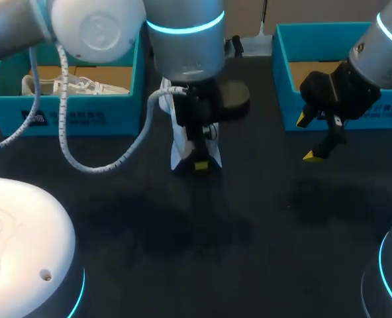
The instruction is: Take the shoe out of the shoebox, open the shoe tongue, remove and reinsert the insole, then place the shoe into the shoebox
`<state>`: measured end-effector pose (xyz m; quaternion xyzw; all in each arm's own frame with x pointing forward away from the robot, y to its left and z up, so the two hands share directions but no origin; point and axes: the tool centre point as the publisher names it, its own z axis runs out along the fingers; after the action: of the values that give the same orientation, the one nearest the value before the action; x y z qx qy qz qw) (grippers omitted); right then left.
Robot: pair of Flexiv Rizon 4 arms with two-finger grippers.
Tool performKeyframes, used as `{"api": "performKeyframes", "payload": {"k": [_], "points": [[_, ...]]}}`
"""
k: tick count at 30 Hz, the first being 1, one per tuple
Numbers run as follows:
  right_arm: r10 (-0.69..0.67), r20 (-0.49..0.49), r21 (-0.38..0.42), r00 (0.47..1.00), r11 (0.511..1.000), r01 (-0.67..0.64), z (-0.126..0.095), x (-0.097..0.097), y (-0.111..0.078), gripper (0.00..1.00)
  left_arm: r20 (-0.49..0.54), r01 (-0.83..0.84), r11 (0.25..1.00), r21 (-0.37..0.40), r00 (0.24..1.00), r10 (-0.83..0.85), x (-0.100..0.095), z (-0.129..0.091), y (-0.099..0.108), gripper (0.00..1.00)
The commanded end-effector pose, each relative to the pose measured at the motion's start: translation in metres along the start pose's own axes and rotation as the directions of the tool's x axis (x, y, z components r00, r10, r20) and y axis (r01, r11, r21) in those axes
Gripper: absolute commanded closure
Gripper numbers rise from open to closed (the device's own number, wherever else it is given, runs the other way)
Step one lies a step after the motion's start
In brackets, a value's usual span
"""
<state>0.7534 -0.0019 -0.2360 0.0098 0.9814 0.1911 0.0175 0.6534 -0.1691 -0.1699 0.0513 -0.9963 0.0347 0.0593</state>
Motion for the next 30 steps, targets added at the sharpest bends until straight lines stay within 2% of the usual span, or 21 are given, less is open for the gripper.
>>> {"api": "performKeyframes", "payload": {"k": [1, 13, 19, 30], "points": [[0.000, 0.001, 0.003, 1.000, 1.000, 0.000, 0.001, 0.000, 0.000, 0.00, 0.001, -0.001, 1.000, 0.004, 1.000, 0.001, 0.000, -0.004, 0.003, 1.00], [0.000, 0.001, 0.003, 1.000, 1.000, 0.000, 0.001, 0.000, 0.000, 0.00, 0.001, -0.001, 1.000, 0.004, 1.000, 0.001, 0.000, -0.004, 0.003, 1.00], [0.000, 0.001, 0.003, 1.000, 1.000, 0.000, 0.001, 0.000, 0.000, 0.00, -0.003, -0.018, 1.000, 0.001, 1.000, 0.018, -0.015, -0.015, 0.023, 1.00], [0.000, 0.001, 0.003, 1.000, 1.000, 0.000, 0.001, 0.000, 0.000, 0.00, -0.003, -0.055, 0.998, 0.003, 0.998, 0.055, -0.059, -0.040, 0.071, 1.00]]}}
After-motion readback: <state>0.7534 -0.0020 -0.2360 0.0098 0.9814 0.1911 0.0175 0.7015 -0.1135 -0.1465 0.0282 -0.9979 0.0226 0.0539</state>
